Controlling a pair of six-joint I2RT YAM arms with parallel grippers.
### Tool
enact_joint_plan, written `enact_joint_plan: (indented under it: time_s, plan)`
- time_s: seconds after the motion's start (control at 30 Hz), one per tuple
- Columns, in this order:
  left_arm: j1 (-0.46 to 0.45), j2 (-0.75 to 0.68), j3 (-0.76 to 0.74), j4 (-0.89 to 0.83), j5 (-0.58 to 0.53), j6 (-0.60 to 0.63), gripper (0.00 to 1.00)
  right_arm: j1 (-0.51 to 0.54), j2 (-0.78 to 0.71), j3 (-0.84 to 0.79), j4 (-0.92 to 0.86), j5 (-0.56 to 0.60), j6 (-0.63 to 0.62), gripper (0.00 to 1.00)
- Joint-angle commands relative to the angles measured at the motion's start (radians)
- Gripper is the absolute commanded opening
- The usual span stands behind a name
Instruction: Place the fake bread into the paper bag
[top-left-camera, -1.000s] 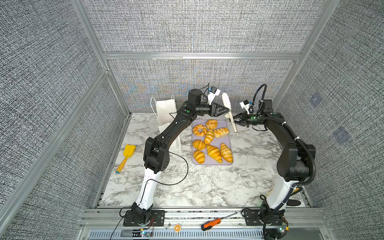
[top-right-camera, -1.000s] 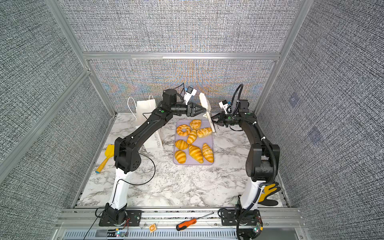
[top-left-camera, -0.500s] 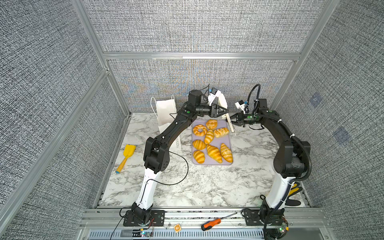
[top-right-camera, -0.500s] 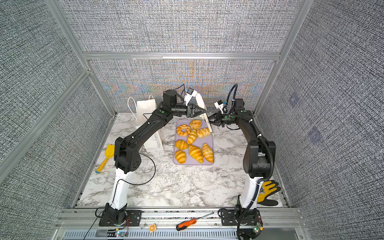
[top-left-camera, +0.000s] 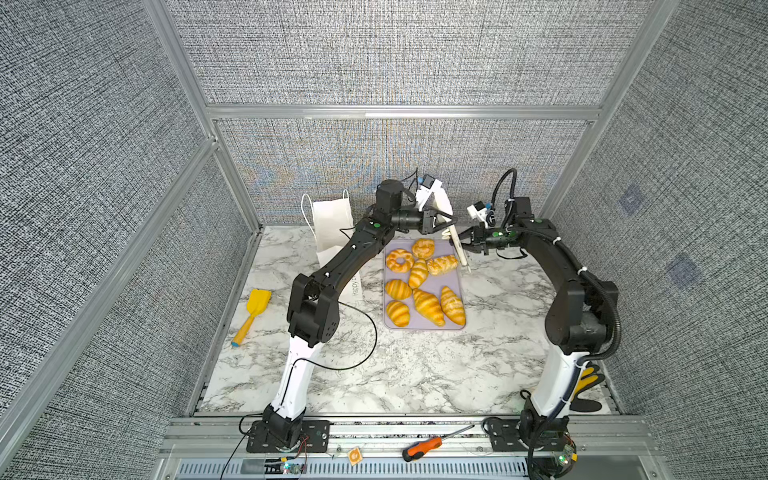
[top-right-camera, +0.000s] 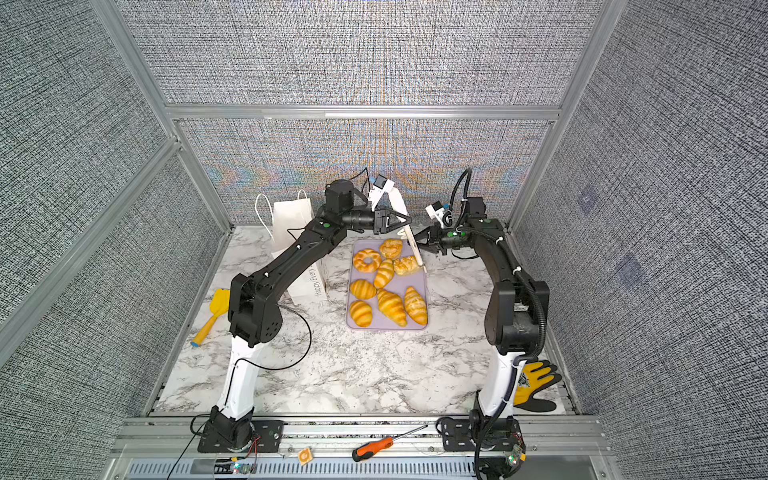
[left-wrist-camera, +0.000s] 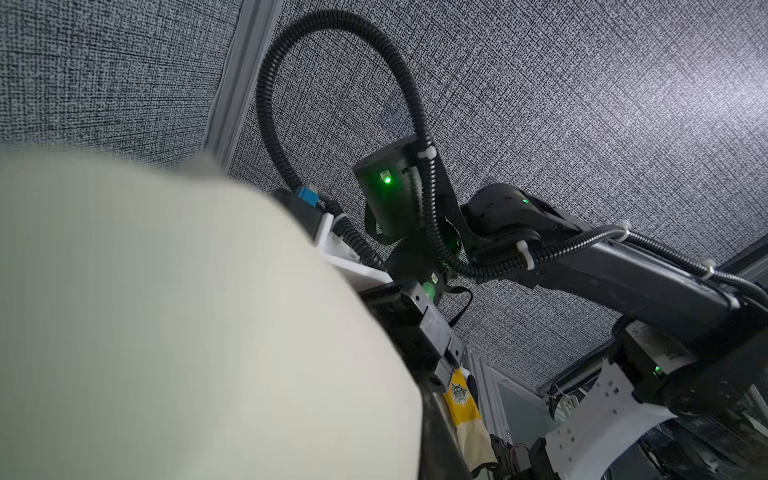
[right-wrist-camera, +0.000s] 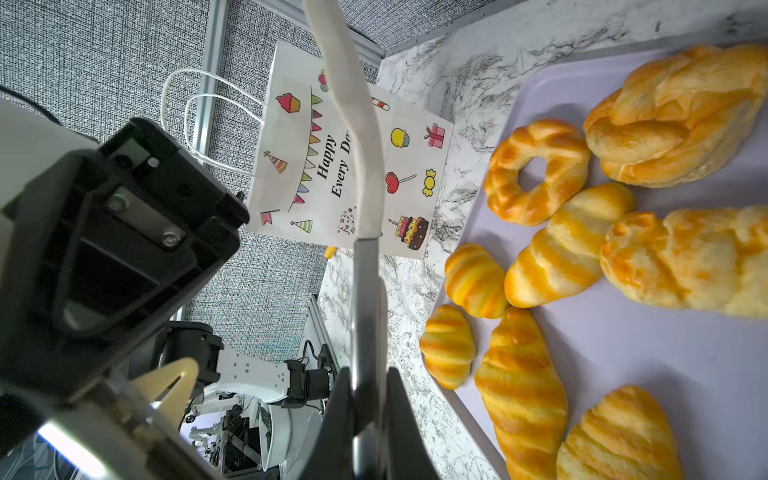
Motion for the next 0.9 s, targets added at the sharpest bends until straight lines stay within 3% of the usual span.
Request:
enact_joint_plan:
  time_s: [0.0,0.33,0.43,0.47,0.53,0.7,0.87]
  plan:
    - [0.0,-0.007,-0.008,0.061,0.016,-0.02,0.18,0.0,-0.005,0.008,-0.008,-0.03,-0.017,0.0]
    - [0.0,-0.022,-0.066,0.267,0.025,-0.143,0.0,-0.005,-0.018,0.007,-0.001,0.003,-0.011,0.03]
    - [0.0,-0.026,-0.085,0.349,0.027,-0.189,0.0,-0.019,-0.039,-0.008,0.03,0.033,0.006,0.23]
    - [0.0,-0.025,-0.087,0.37,0.029,-0.207,0.0,-0.025,-0.046,-0.018,0.058,0.029,0.029,0.26]
    - [0.0,-0.019,-0.088,0.413,0.035,-0.246,0.0,-0.042,-0.069,-0.057,0.158,0.011,0.106,0.41]
    - [0.0,-0.022,-0.099,0.469,0.03,-0.27,0.0,-0.074,-0.132,-0.173,0.377,-0.03,0.234,0.67]
    - [0.0,-0.002,-0.08,0.497,0.044,-0.293,0.0,-0.097,-0.178,-0.227,0.429,-0.056,0.251,0.87]
